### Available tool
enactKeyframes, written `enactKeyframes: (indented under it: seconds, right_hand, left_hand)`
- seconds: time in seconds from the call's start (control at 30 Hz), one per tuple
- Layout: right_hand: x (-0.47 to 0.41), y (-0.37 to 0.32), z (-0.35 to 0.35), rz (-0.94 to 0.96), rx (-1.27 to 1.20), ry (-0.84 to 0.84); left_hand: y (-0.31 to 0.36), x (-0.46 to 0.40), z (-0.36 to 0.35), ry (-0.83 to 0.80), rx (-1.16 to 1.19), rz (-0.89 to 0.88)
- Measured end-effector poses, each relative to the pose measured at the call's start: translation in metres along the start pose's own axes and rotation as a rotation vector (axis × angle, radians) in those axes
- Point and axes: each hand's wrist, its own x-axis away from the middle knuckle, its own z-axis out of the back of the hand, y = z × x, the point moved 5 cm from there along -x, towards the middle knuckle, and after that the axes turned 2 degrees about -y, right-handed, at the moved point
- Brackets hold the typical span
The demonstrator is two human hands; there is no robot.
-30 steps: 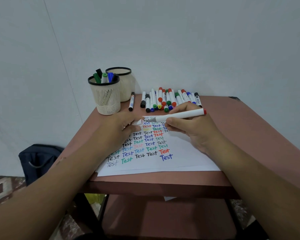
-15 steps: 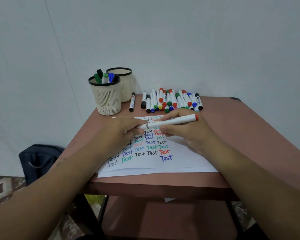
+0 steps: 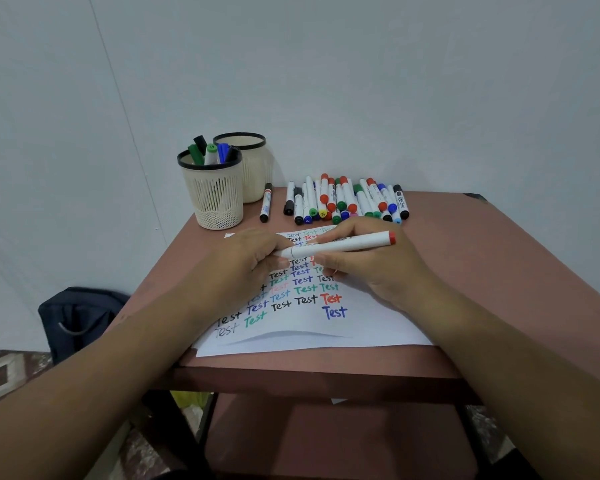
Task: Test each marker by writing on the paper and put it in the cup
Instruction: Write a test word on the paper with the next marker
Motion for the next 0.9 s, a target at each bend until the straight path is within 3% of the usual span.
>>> enactKeyframes:
  seconds: [0.23, 0.37, 0.53, 0.67, 0.9]
  right_hand:
    - [-0.001, -0.003, 0.009, 0.034, 0.070, -0.002]
    - [0.003, -0.010, 0.027, 0.140, 0.057, 0.153]
    - [0.005, -0.006, 0.037, 0.235, 0.563, 0.244]
    - [0.000, -0.007, 0.028, 0.425, 0.927, 0.170]
    - [0.001, -0.006, 0.011, 0.395, 1.114, 0.096]
  left_hand:
    - [0.000, -0.001, -0.003, -0.069, 0.049, 0.080]
    - [-0.003, 0.000, -0.001, -0.037, 0.051, 0.095]
    - [-0.006, -0.001, -0.001, -0.013, 0.052, 0.122]
    - [-0.008, -0.002, 0.000, 0.005, 0.052, 0.132]
    - [-0.004, -0.001, 0.003, -0.002, 0.069, 0.162]
